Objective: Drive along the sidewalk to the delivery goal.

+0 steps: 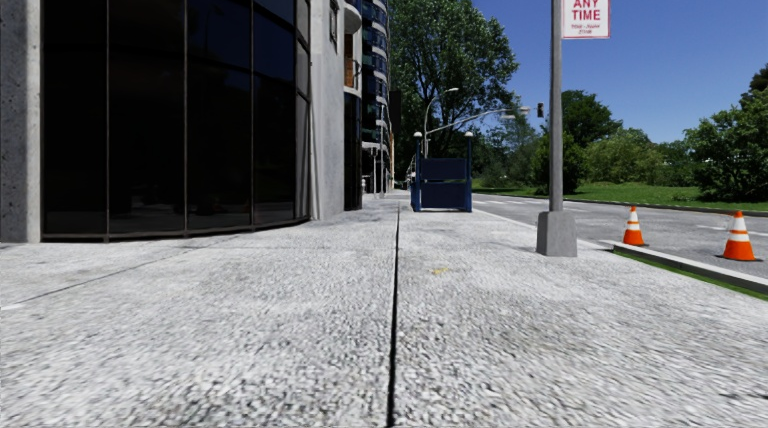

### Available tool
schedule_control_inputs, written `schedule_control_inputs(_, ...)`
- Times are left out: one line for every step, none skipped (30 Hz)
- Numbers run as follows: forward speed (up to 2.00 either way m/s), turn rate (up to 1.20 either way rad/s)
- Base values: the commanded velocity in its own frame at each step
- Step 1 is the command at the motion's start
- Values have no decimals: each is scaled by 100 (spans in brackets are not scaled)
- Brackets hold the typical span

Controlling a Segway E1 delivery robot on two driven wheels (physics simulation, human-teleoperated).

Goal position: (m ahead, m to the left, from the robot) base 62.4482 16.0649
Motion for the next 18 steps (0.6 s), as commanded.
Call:
schedule_control_inputs(200,0)
schedule_control_inputs(200,0)
schedule_control_inputs(200,0)
schedule_control_inputs(200,0)
schedule_control_inputs(200,0)
schedule_control_inputs(200,0)
schedule_control_inputs(200,0)
schedule_control_inputs(200,0)
schedule_control_inputs(200,0)
schedule_control_inputs(200,0)
schedule_control_inputs(200,0)
schedule_control_inputs(200,0)
schedule_control_inputs(200,0)
schedule_control_inputs(200,0)
schedule_control_inputs(200,0)
schedule_control_inputs(200,0)
schedule_control_inputs(200,0)
schedule_control_inputs(200,0)
